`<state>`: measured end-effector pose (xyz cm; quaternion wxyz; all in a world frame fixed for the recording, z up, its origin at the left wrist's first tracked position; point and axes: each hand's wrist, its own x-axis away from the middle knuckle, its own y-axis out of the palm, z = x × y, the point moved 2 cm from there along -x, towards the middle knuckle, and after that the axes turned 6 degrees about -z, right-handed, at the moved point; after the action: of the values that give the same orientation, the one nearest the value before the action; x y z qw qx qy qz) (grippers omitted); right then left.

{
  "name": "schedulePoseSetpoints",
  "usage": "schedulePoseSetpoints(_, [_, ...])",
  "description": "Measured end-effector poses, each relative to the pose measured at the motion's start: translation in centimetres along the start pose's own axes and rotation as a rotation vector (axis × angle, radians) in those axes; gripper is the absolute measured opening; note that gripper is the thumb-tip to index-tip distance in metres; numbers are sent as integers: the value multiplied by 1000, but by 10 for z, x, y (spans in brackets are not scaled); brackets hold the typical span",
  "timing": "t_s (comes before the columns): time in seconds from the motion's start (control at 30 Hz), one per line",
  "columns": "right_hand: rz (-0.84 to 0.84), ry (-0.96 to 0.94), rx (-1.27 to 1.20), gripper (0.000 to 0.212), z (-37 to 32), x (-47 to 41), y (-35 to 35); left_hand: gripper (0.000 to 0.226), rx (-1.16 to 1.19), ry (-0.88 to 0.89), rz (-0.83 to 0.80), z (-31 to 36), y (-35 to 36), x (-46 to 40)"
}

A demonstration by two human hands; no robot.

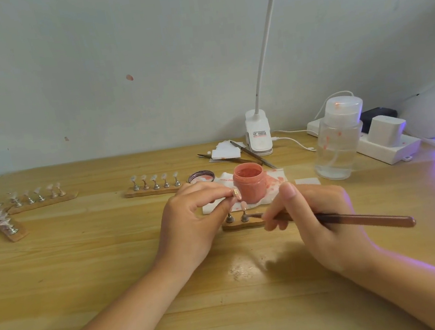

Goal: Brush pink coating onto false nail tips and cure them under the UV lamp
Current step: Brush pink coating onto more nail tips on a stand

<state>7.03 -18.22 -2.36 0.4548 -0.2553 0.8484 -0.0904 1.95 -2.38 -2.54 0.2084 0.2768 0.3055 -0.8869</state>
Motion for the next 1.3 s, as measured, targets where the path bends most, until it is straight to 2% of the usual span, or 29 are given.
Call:
schedulePoseSetpoints(0.13, [44,-33,77,55,-2,-2,1,17,-17,46,1,0,0,0])
schedulePoseSetpoints(0.27, [26,11,-17,61,1,2,0,21,-23,64,-11,0,-1,1])
schedulePoseSetpoints(0.4, [47,-18,67,54,-1,0,1,23,-33,80,-10,0,-1,1])
schedulePoseSetpoints(0.5, [21,22,-22,60,1,2,1,23,-21,73,-13,-2,-1,1])
schedulePoseSetpoints(0.63, [61,3,32,56,-1,0,1,19,-48,109,-15,-2,0,1])
schedulePoseSetpoints(0.77, [48,69,-81,60,0,2,2,16,-30,147,-24,-2,0,1])
schedulePoseSetpoints(0.9, [49,72,-17,47,-2,1,2,17,-40,155,-12,-4,1,1])
schedulePoseSetpoints(1.0, [47,116,-98,50,-2,2,2,17,-30,161,-19,-3,1,1])
schedulePoseSetpoints(1.13, [56,85,-33,47,-4,0,2,18,-47,183,-7,-4,1,0])
schedulePoseSetpoints(1.3, [97,150,-164,49,-3,1,2,15,-14,203,-8,-2,0,1])
